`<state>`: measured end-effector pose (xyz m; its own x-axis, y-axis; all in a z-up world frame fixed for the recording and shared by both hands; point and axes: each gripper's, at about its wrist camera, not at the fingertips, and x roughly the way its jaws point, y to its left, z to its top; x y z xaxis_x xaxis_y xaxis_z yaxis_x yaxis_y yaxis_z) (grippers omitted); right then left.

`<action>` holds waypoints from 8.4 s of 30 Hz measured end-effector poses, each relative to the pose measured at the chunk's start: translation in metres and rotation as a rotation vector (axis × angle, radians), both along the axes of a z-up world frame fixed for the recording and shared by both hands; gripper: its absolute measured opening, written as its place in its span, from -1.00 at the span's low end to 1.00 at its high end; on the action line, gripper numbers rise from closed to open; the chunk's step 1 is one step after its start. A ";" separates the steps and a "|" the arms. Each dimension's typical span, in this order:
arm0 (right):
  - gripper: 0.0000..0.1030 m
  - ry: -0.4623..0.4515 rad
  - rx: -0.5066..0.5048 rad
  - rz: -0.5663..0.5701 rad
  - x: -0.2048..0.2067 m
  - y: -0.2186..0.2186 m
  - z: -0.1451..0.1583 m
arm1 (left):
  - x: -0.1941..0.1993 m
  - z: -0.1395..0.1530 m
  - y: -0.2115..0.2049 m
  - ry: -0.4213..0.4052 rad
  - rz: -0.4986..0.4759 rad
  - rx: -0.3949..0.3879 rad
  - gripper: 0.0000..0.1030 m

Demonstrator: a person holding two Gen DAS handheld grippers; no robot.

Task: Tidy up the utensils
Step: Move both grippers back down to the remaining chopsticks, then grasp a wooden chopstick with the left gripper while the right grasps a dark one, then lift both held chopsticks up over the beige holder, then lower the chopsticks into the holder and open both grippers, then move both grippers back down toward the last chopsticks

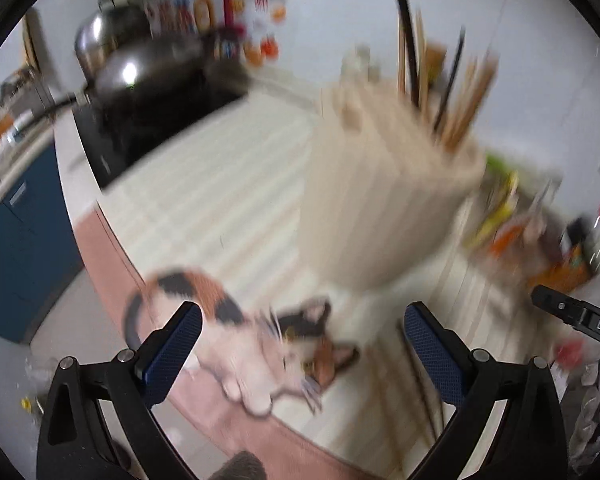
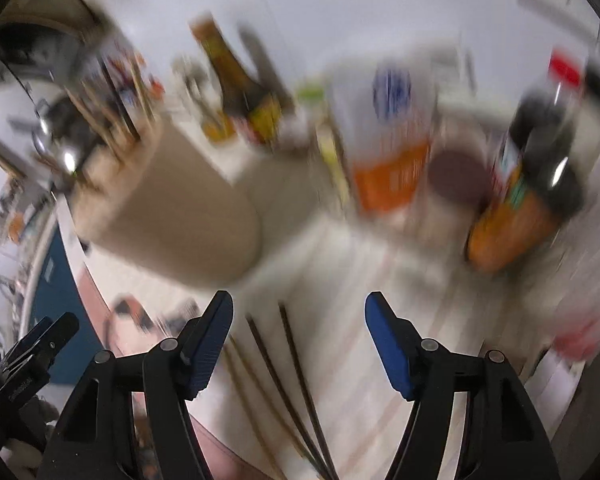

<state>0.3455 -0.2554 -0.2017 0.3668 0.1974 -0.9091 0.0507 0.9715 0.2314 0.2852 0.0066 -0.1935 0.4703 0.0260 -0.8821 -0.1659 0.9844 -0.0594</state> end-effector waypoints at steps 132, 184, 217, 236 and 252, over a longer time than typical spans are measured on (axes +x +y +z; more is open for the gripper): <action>-0.88 -0.191 -0.089 -0.006 -0.078 0.011 0.030 | -0.044 0.028 -0.060 -0.134 -0.281 -0.017 -0.94; -0.88 -0.680 0.092 -0.065 0.105 0.071 0.246 | 0.088 0.225 -0.022 -0.448 -0.193 -0.078 -0.94; 0.13 -0.426 0.090 0.018 0.065 0.036 0.183 | 0.048 0.189 0.011 -0.365 -0.077 -0.068 1.00; 0.19 0.114 -0.090 0.138 -0.018 0.045 -0.071 | -0.013 -0.073 -0.007 0.131 0.001 0.040 1.00; -0.41 0.219 -0.236 0.308 -0.033 0.097 -0.138 | -0.029 -0.156 -0.001 0.320 0.025 0.048 1.00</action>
